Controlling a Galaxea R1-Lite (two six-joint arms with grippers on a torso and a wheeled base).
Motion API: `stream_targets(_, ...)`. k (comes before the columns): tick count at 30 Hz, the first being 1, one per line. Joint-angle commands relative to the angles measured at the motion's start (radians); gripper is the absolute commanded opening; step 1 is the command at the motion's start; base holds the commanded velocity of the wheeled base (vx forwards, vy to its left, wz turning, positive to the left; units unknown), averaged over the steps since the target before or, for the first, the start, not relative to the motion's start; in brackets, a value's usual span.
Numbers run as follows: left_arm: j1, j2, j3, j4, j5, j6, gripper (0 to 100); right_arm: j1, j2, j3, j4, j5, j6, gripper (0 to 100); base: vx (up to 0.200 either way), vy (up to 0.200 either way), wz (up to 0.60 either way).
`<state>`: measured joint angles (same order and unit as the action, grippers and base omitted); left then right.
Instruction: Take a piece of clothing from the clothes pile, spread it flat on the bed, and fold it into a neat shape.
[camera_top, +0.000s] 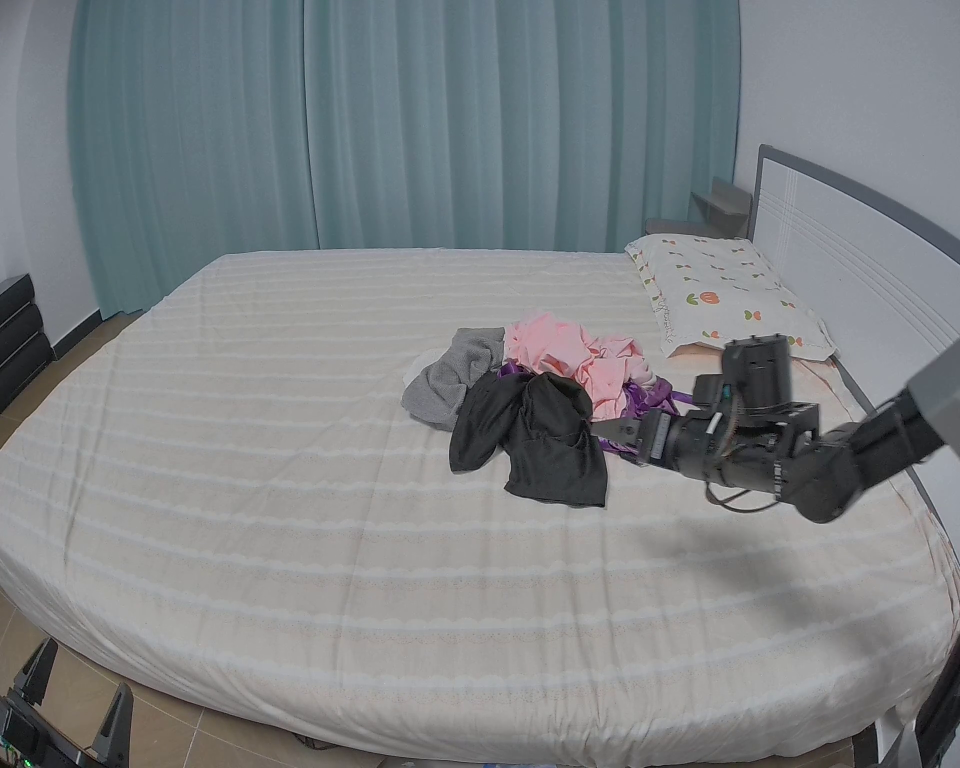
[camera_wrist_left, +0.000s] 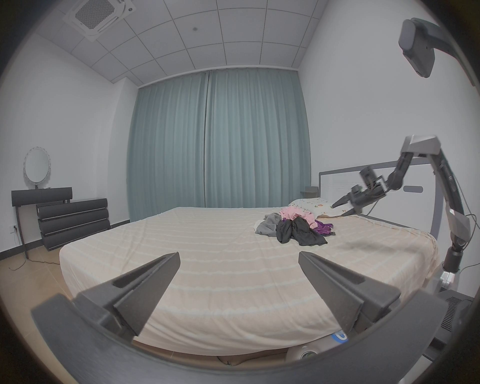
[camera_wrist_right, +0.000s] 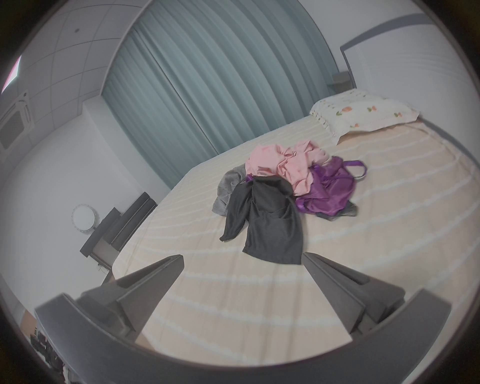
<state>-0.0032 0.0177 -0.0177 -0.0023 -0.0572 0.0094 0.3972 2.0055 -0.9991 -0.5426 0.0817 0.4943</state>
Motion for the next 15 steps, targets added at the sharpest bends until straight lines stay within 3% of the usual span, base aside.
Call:
stream_targets(1,0.000,-0.008,0.018,-0.001,0.000,0.000,100,0.064,0.524,-0.440,0.042,-0.074,0.118,100,0.000,0.000,0.00)
stream_targets(9,0.000,-0.008,0.018,0.001,0.000,0.000,100,0.034,0.618,-0.589,0.107,-0.125,0.124,100,0.000,0.000,0.00)
stream_targets(15,0.000,-0.008,0.018,-0.001,0.000,0.000,100,0.014,0.616,-0.602,0.108,-0.142,0.125,100,0.000,0.000,0.00)
